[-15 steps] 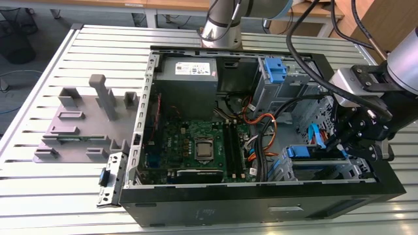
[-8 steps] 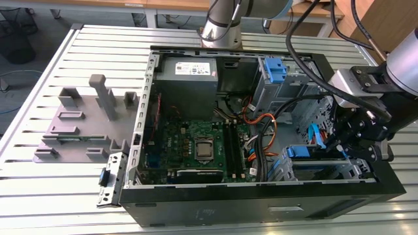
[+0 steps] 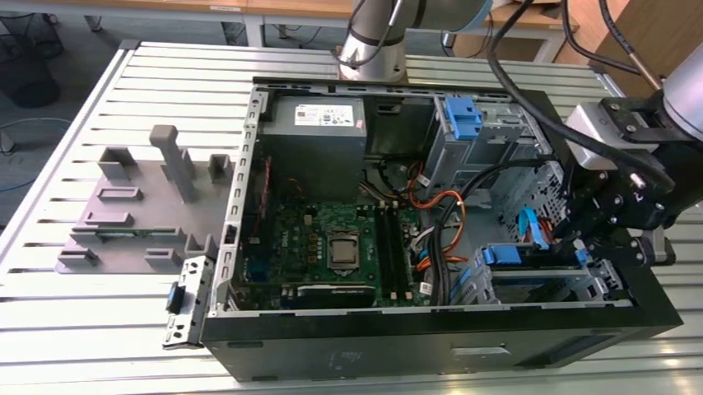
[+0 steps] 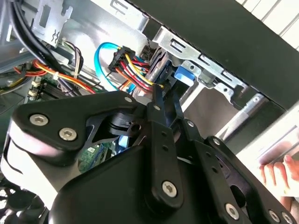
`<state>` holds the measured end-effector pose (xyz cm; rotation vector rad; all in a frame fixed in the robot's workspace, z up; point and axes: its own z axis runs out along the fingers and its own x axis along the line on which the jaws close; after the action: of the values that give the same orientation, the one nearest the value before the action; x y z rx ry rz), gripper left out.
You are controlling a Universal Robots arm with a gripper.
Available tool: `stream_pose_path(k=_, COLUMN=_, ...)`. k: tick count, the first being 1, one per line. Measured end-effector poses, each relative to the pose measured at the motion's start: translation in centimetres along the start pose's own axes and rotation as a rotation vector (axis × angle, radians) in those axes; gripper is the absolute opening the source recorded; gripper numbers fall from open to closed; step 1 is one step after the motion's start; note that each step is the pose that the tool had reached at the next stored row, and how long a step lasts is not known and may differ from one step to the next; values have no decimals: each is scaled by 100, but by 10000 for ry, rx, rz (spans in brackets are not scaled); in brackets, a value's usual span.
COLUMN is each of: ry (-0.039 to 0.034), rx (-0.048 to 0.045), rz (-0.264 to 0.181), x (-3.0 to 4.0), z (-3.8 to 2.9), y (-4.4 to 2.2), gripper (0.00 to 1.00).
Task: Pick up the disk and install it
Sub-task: 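Insert the second disk wire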
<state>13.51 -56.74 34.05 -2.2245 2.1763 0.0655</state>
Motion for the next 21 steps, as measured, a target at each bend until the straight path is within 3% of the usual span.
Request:
stream_pose_path(k=4, ry=-1, rx=0, rz=0, x=-5, z=-101, y=1, gripper=24)
stream_pose_path(k=9, ry=3, rx=0, rz=0, x=-10, z=-113, y=1, gripper=24)
stream_pose_path(k=12, ry=1, rx=0, rz=0, x=-12, z=-158, y=1, gripper=24)
stream_pose_path(k=21, ry=-2, rx=8, rz=-1, x=-16, z=-167, y=6, gripper=24)
